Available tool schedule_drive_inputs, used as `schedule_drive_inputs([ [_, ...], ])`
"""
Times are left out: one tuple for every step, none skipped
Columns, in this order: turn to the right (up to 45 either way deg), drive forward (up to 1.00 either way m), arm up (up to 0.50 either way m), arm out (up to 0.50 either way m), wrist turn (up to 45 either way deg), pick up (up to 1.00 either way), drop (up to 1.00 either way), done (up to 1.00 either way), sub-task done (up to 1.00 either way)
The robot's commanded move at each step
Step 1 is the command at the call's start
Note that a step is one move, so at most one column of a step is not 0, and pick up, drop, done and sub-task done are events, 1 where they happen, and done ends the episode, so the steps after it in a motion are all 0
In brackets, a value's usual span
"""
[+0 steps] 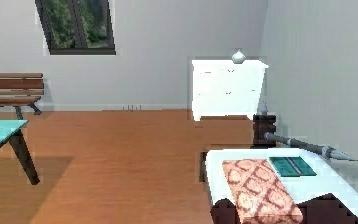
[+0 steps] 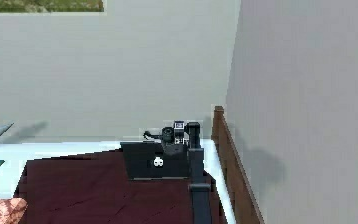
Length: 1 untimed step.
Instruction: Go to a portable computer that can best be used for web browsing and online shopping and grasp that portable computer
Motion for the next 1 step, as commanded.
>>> schedule_drive_inputs([
  [0.0,0.0,0.0,0.0,0.0,0.0,0.0,1.0,0.0],
])
